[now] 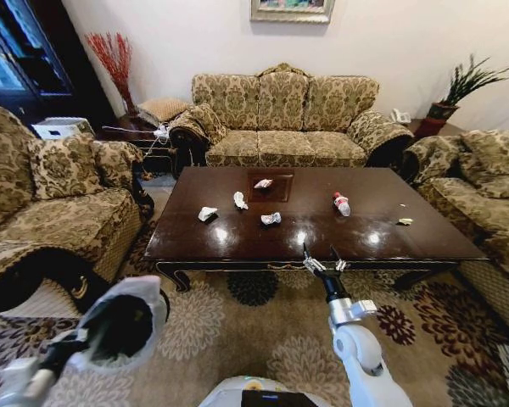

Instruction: Move to the front of the table and place the trash on the table into the trash bin.

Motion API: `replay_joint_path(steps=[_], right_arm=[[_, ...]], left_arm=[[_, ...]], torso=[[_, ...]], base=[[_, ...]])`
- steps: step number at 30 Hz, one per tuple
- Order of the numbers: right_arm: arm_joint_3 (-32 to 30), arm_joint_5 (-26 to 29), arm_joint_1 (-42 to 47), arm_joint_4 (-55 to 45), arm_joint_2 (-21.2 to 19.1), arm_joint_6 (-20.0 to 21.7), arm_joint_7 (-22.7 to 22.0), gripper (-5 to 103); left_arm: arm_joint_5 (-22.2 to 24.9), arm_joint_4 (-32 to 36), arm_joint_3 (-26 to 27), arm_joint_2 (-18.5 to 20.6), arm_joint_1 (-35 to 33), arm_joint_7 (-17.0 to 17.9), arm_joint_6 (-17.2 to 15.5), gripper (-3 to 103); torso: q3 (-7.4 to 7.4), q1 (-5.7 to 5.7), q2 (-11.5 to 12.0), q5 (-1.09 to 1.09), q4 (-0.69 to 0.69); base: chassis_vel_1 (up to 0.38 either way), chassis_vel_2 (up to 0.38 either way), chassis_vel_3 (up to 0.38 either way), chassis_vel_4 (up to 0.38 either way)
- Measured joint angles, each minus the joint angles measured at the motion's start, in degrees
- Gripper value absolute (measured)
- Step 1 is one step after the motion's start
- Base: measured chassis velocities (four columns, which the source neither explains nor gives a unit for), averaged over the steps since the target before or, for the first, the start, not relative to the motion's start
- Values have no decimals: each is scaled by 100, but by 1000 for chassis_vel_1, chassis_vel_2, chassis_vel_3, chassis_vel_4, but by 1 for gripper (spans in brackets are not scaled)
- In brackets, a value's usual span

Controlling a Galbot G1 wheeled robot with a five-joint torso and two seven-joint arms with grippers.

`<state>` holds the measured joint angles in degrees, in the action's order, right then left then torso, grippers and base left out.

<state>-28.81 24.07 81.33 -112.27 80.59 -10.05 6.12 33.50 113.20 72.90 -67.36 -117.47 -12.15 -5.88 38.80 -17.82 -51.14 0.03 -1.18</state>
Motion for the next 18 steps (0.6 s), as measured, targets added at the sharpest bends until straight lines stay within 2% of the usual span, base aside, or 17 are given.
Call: replay_joint_path(steps=[2,4,5,7,9,10,11,13,18], right_arm=[[19,18,-35,3,-1,-17,3,100],[29,28,-39,2,-2,-31,-8,100],[53,37,-43,-20,15,-76,-154,100],[55,34,-39,-41,18,-87,-202,100],[57,3,3,-96,17,-160,-296,100],[56,-47,29,-120,24,-214,-331,100],[56,-47,29,-120,24,-214,-331,100],[15,-300,107,-169,35,-241,-335,100],[-35,-615,284,-361,-20,-190,-357,100]], left_arm=[[357,323,266,-27,-107,99,-161,2],[499,434,350,-34,-122,148,-226,2],[821,698,516,-35,-125,264,-346,2],[945,803,578,-24,-109,316,-391,2],[1294,1163,716,87,52,549,-518,2],[1463,1339,719,189,225,738,-542,2],[1463,1339,719,189,225,738,-542,2],[1652,1613,547,431,727,1098,-571,2],[1662,1759,74,788,1374,1411,-681,2]], torso=[[0,0,0,-6,1],[0,0,0,-4,2],[0,0,0,-3,1],[0,0,0,-3,1],[0,0,0,0,0],[0,0,0,-1,1],[0,0,0,-1,1],[0,0,0,-1,2],[1,-1,0,-3,5]], base=[[0,0,0,0],[0,0,0,0],[0,0,0,0],[0,0,0,0],[0,0,0,0],[0,0,0,0],[0,0,0,0],[0,0,0,0],[0,0,0,0]])
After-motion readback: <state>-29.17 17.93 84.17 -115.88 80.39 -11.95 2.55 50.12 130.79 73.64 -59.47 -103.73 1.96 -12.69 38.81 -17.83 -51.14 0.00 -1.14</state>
